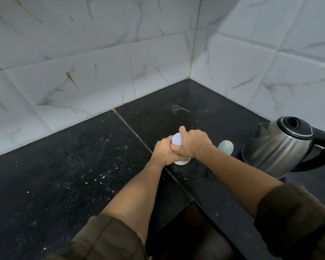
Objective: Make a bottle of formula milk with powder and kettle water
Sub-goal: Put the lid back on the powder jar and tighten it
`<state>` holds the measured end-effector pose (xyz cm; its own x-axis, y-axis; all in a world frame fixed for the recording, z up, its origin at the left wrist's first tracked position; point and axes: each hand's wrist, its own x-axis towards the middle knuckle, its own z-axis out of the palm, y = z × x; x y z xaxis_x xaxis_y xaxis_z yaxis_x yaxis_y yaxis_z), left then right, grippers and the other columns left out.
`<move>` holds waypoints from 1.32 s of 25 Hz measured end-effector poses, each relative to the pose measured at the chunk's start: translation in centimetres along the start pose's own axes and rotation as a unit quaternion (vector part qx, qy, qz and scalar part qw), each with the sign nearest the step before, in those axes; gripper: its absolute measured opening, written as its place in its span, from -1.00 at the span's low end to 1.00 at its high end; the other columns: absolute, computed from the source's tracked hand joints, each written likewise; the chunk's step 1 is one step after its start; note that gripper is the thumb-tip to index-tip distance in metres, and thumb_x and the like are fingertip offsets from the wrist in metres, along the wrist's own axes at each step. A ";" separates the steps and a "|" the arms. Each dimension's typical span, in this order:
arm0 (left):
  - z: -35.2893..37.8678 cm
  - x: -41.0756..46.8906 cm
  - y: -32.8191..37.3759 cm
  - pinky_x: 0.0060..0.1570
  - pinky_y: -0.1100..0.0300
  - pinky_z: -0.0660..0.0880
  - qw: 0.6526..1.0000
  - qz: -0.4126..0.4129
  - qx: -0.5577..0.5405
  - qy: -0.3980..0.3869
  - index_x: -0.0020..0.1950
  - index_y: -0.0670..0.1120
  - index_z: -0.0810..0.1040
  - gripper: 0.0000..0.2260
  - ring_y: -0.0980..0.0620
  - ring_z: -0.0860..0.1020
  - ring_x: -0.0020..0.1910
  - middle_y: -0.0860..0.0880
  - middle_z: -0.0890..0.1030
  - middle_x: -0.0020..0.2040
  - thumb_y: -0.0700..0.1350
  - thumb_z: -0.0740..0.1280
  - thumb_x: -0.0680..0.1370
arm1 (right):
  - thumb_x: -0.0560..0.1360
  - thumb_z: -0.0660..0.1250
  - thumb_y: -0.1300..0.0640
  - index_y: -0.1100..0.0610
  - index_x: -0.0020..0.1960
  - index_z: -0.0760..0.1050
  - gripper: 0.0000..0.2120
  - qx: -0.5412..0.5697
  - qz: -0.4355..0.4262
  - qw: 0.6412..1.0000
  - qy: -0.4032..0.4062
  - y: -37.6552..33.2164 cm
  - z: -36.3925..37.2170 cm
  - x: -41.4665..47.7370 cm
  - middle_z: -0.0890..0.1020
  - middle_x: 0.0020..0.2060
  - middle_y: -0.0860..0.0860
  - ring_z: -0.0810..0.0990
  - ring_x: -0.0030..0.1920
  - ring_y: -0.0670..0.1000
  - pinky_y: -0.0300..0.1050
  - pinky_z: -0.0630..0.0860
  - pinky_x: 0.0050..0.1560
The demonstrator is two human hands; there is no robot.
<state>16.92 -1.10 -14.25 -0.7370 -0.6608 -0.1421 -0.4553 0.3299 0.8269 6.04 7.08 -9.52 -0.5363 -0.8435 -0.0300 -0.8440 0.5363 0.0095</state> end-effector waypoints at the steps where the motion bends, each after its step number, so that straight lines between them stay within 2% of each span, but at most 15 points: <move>1: 0.0 0.0 0.0 0.04 0.17 0.56 1.000 0.001 -0.005 0.001 0.15 0.09 0.62 -0.43 0.07 0.63 0.05 0.16 0.69 -0.04 0.05 0.69 0.18 | 0.48 0.10 -0.43 0.09 0.14 0.27 -0.41 0.020 0.040 0.999 0.023 -0.5 0.6 -0.3 0.42 -0.33 -0.01 0.50 -0.23 0.15 -0.05 0.36 -0.31; 3: -0.1 -0.3 0.3 -0.05 0.25 0.52 1.000 -0.001 -0.014 0.002 0.11 0.12 0.61 -0.47 0.06 0.63 0.04 0.18 0.68 -0.08 0.07 0.62 0.17 | 0.49 0.13 -0.42 0.08 0.07 0.20 -0.44 0.069 0.112 0.990 0.057 -1.8 1.6 -1.0 0.35 -0.36 -0.03 0.49 -0.24 0.14 -0.09 0.19 -0.41; 5: -0.2 -0.5 0.6 -0.06 0.25 0.53 1.000 -0.007 -0.008 0.002 0.08 0.15 0.58 -0.46 0.05 0.63 0.04 0.19 0.67 -0.09 0.15 0.54 0.12 | 0.50 0.13 -0.42 0.09 0.10 0.24 -0.43 0.079 0.126 0.988 0.038 -2.0 1.6 -1.1 0.43 -0.29 -0.02 0.52 -0.18 0.15 -0.07 0.22 -0.38; 7: -0.2 -0.5 0.9 0.09 0.14 0.56 1.000 -0.007 0.025 -0.006 0.08 0.13 0.57 -0.40 0.03 0.61 0.09 0.18 0.67 -0.06 0.23 0.57 0.09 | 0.51 0.11 -0.45 0.12 0.26 0.30 -0.33 0.052 0.091 0.994 -0.041 -1.0 0.3 -0.5 0.59 -0.07 0.05 0.53 -0.09 0.16 0.01 0.39 -0.20; 9: -0.2 -0.5 0.7 0.16 0.06 0.57 0.999 -0.010 0.039 -0.008 0.08 0.13 0.58 -0.40 0.02 0.60 0.13 0.18 0.67 -0.02 0.22 0.65 0.11 | 0.48 0.16 -0.45 0.14 0.39 0.31 -0.24 0.048 0.062 0.988 -0.132 -0.1 -1.9 0.1 0.59 0.03 0.07 0.56 -0.06 0.14 0.04 0.44 -0.09; 10: -0.2 -0.5 0.6 0.16 0.05 0.59 0.999 -0.013 0.033 -0.007 0.08 0.14 0.58 -0.41 0.02 0.60 0.14 0.18 0.68 -0.02 0.19 0.67 0.12 | 0.46 0.21 -0.43 0.15 0.39 0.35 -0.23 0.050 0.057 0.987 -0.143 0.1 -2.8 0.3 0.55 -0.03 0.04 0.57 -0.11 0.12 0.02 0.44 -0.10; 13: -0.3 -0.6 0.6 0.09 0.09 0.61 1.000 -0.014 0.021 -0.001 0.00 0.17 0.57 -0.43 0.04 0.63 0.09 0.18 0.69 -0.06 0.20 0.66 0.06 | 0.44 0.25 -0.43 0.18 0.22 0.46 -0.29 0.033 0.082 0.992 -0.095 -0.9 -2.2 0.0 0.48 -0.17 -0.02 0.52 -0.16 0.10 -0.04 0.43 -0.18; 15: -0.4 -0.5 0.7 0.09 0.08 0.62 1.000 -0.015 0.020 0.000 0.01 0.16 0.59 -0.39 0.06 0.64 0.07 0.18 0.69 -0.08 0.24 0.61 0.01 | 0.44 0.24 -0.45 0.15 0.04 0.44 -0.36 0.036 0.119 0.990 -0.070 -1.7 -1.4 0.0 0.45 -0.29 -0.03 0.50 -0.29 0.07 -0.10 0.33 -0.34; 17: -0.3 -0.4 0.6 0.10 0.06 0.63 1.000 -0.010 0.022 -0.003 0.05 0.13 0.60 -0.37 0.07 0.64 0.06 0.18 0.69 -0.08 0.22 0.63 0.03 | 0.44 0.21 -0.47 0.14 0.01 0.41 -0.36 0.024 0.121 0.990 -0.064 -1.7 -1.5 -0.2 0.46 -0.31 -0.01 0.44 -0.36 0.03 -0.12 0.24 -0.40; 20: -0.1 -0.5 0.6 0.11 0.08 0.61 1.000 -0.013 0.024 -0.001 0.07 0.15 0.58 -0.40 0.07 0.63 0.09 0.19 0.68 -0.06 0.18 0.68 0.10 | 0.52 0.10 -0.43 0.14 0.31 0.37 -0.31 -0.032 0.045 0.997 -0.049 -0.7 -1.7 -0.2 0.55 -0.10 0.07 0.53 -0.17 0.14 -0.01 0.41 -0.22; 22: 0.1 -0.6 0.5 0.06 0.14 0.58 1.000 -0.011 0.025 0.006 0.05 0.19 0.55 -0.41 0.08 0.61 0.09 0.21 0.67 -0.09 0.20 0.66 0.10 | 0.55 0.07 -0.40 0.13 0.30 0.35 -0.35 -0.023 0.032 0.999 -0.034 -0.7 -1.1 -0.4 0.52 -0.11 0.08 0.53 -0.13 0.16 0.02 0.44 -0.19; 26: 0.2 -0.8 1.3 -0.18 0.27 0.40 0.999 -0.023 0.044 0.014 0.03 0.17 0.45 -0.37 0.13 0.54 -0.11 0.25 0.55 -0.25 0.33 0.42 0.03 | 0.52 0.17 -0.42 0.09 0.08 0.26 -0.44 0.122 0.199 0.972 -0.012 -2.6 0.3 -0.6 0.49 -0.15 0.04 0.47 -0.14 0.14 0.00 0.36 -0.18; 28: 0.4 -0.9 1.3 -0.28 0.34 0.33 0.998 -0.026 0.054 0.014 0.02 0.15 0.43 -0.40 0.16 0.50 -0.17 0.24 0.52 -0.27 0.34 0.41 0.06 | 0.50 0.21 -0.43 0.08 0.07 0.25 -0.43 0.140 0.220 0.965 -0.006 -2.8 0.6 -0.5 0.54 -0.10 0.05 0.48 -0.12 0.14 0.00 0.37 -0.15; 30: 0.6 -1.0 1.0 -0.28 0.41 0.32 0.998 -0.023 0.046 0.025 -0.03 0.19 0.45 -0.44 0.23 0.51 -0.18 0.25 0.57 -0.24 0.34 0.50 0.08 | 0.49 0.18 -0.44 0.08 0.17 0.29 -0.39 0.112 0.186 0.975 -0.043 -2.2 0.2 -0.4 0.58 0.02 0.09 0.54 -0.04 0.16 0.02 0.37 -0.12; 33: 1.2 -0.5 0.4 -0.17 0.38 0.45 0.999 -0.024 -0.022 0.030 0.05 0.24 0.54 -0.36 0.24 0.61 -0.04 0.25 0.66 -0.12 0.31 0.61 0.02 | 0.44 0.23 -0.44 0.12 0.42 0.29 -0.20 0.088 0.127 0.983 -0.101 -0.5 -0.7 -0.4 0.48 0.24 0.13 0.58 0.19 0.22 0.06 0.41 -0.04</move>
<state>16.53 0.16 -14.48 -0.6832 -0.7146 -0.1502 -0.4664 0.2687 0.8428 6.67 7.09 -8.78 -0.7015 -0.6683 -0.2474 -0.6595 0.7404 -0.1298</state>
